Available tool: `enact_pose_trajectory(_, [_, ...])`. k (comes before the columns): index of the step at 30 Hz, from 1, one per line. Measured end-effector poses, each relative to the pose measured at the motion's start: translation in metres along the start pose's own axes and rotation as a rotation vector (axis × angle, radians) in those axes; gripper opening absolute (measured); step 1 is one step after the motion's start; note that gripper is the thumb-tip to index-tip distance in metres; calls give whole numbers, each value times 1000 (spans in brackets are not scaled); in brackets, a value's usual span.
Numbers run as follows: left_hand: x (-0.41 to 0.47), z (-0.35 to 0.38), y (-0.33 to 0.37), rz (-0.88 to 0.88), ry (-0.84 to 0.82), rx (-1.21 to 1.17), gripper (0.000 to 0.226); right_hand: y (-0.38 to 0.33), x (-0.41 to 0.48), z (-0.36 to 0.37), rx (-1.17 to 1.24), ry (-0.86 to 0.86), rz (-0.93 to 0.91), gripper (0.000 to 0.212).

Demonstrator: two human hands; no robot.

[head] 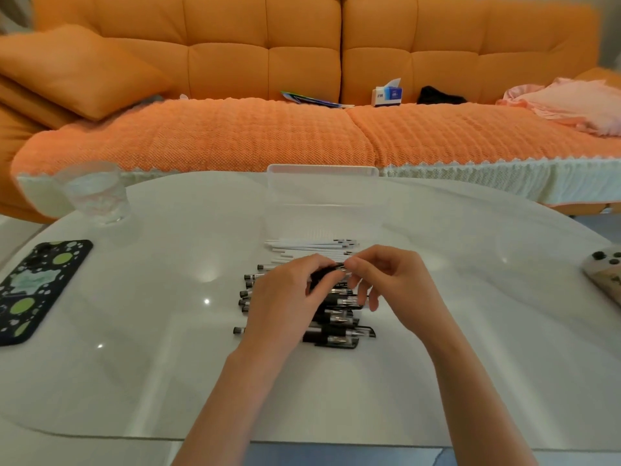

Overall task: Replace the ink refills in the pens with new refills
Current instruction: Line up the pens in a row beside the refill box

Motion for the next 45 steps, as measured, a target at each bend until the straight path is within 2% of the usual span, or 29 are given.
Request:
enact_pose_trajectory(7, [0, -1, 1, -46, 7, 68, 27, -9, -6, -10, 6, 28, -10, 9])
enact_pose_trajectory(11, [1, 1, -6, -83, -55, 63, 28, 4, -6, -45, -86, 181, 22, 4])
enact_pose_trajectory(13, [2, 1, -9, -94, -67, 41, 28, 21, -7, -64, -219, 235, 84, 6])
enact_pose_trajectory(16, [3, 5, -10, -95, -91, 31, 25, 43, -10, -69, -415, 163, 195, 8])
enact_pose_trajectory(21, [2, 10, -8, -77, -121, -8, 17, 50, -8, -49, -466, 16, 243, 7])
enact_pose_trajectory(24, [3, 10, -6, -42, -108, -28, 14, 45, -8, -43, -465, -5, 234, 11])
enact_pose_trajectory(27, [4, 9, -4, -1, -86, -60, 12, 27, -5, -44, -392, 75, 157, 18])
enact_pose_trajectory(31, [6, 7, 0, 37, -48, -69, 12, 15, -4, -16, -236, -36, 133, 37])
enact_pose_trajectory(37, [8, 6, 2, 63, -31, -34, 14, 7, -2, -5, -217, -76, 85, 20])
enact_pose_trajectory(45, [6, 10, -3, 11, -134, -15, 27, 6, -1, -8, -215, -47, 46, 4])
Point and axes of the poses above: each hand's wrist, its own x-axis towards the middle knuckle, its own z-axis out of the palm, y = z × x, the point moved 10 cm from there along x, towards the middle knuckle, and after that the axes turned 5 degrees about -z, right-handed, at the moved point
